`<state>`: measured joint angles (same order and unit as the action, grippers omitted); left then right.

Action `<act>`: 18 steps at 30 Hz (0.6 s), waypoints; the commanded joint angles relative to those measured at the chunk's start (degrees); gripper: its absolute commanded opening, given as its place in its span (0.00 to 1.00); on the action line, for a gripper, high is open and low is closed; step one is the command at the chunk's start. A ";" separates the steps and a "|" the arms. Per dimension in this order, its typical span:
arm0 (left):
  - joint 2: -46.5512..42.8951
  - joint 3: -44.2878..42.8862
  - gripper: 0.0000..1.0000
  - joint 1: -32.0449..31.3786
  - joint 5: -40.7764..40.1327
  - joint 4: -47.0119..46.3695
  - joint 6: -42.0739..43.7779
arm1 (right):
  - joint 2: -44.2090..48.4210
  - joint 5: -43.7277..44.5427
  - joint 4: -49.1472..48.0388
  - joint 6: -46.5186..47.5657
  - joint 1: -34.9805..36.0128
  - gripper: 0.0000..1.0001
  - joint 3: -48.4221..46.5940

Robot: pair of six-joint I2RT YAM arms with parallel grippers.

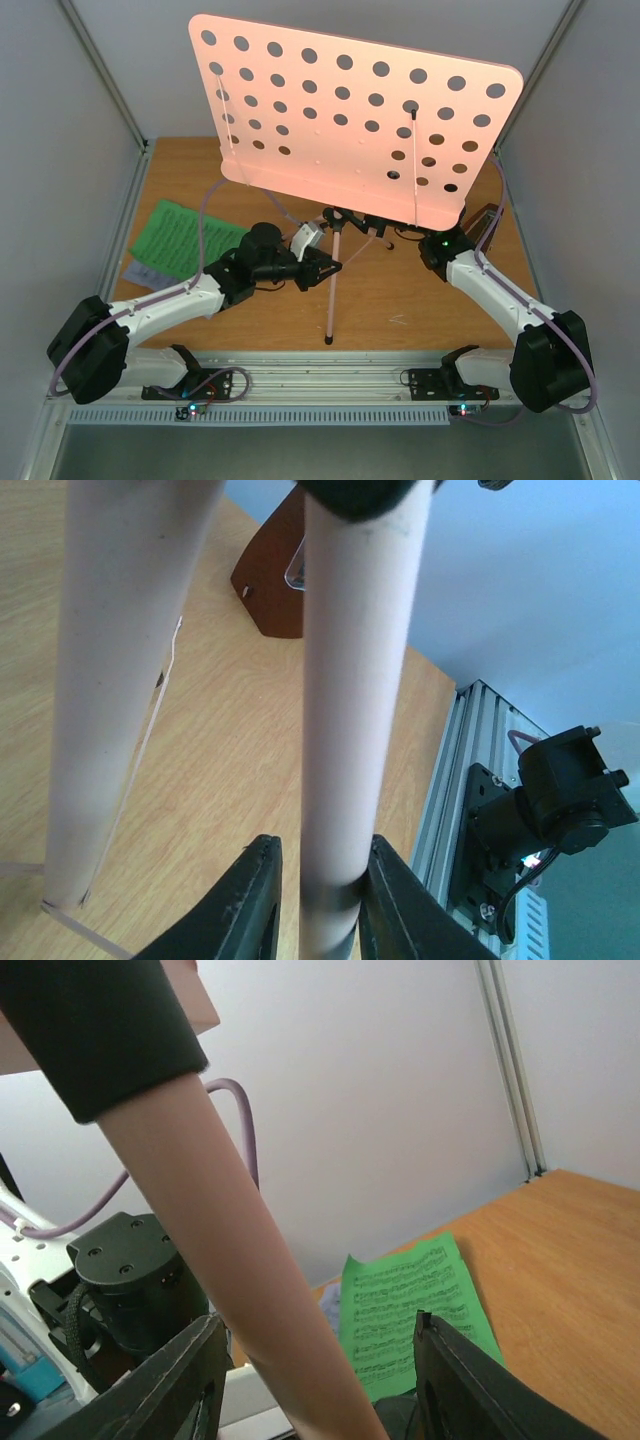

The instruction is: Pack up the instrument practice props

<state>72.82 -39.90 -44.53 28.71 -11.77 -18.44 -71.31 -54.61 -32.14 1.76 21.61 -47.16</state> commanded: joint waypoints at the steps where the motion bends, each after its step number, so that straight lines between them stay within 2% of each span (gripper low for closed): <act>1: 1.01 0.78 0.20 0.06 -2.40 -2.64 0.06 | -0.31 -2.79 -1.04 -1.44 1.01 0.51 -3.00; 8: 0.97 0.25 0.07 0.06 -3.04 -1.71 0.72 | 1.03 -3.28 4.15 1.17 2.32 0.40 -4.22; 15: 0.10 0.39 0.02 0.05 -4.36 -1.33 1.18 | 0.83 -3.04 7.74 3.90 2.91 0.16 -4.12; 18: -0.64 0.42 0.00 0.05 -5.82 -1.53 1.76 | 1.42 -3.22 8.77 4.32 2.92 0.12 -3.44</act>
<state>72.75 -39.90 -44.86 27.77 -12.32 -17.32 -71.50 -54.76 -27.49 9.45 22.90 -50.19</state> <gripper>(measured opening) 0.136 0.258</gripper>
